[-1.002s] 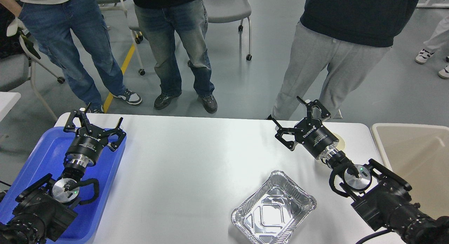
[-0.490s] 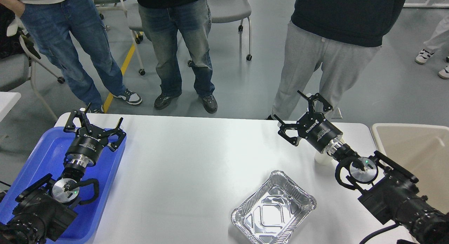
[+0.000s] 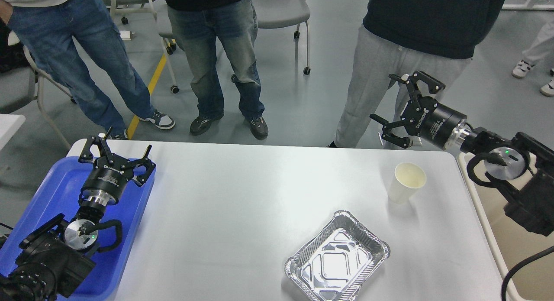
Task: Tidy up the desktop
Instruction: 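Raise the right gripper up and away from the white paper cup, then lower the right gripper onto the white paper cup and close it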
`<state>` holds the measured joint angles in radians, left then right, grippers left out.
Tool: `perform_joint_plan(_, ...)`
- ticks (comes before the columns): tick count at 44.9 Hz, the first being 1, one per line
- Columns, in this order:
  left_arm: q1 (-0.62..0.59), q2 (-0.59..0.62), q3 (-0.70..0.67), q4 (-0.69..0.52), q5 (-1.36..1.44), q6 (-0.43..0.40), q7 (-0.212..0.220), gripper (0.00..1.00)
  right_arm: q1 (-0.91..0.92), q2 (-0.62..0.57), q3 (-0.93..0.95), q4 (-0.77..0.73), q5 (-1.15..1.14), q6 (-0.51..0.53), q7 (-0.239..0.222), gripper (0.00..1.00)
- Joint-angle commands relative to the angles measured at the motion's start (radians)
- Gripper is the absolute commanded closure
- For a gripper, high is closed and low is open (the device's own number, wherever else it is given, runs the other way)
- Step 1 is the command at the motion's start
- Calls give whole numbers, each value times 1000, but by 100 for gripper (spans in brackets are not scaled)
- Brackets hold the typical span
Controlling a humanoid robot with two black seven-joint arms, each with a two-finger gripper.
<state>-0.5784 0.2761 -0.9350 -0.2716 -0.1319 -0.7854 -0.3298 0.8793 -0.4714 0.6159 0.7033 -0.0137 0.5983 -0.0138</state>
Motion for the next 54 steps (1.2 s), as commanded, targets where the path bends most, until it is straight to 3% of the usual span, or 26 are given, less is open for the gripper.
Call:
perform_joint_plan(1,0,0,1,0,0,0,0,0,159,-144,-183,73,-49,-5,-8,0)
perform_joint_plan(13,0,0,1,0,0,0,0,0,328,-228,-415,148,-320,-11,-8,0)
perform_joint_plan(23,0,0,1,-1,0,0,0,0,498,-233,-731,148,-532,-18,-5,0)
perform_joint_plan(36,0,0,1,-1,0,0,0,0,507,-184,-947,163,-790,-189,0,0)
perform_joint_plan(54,0,0,1,-1,0,0,0,0,415,-115,-1078,179,-835,-373,5,0)
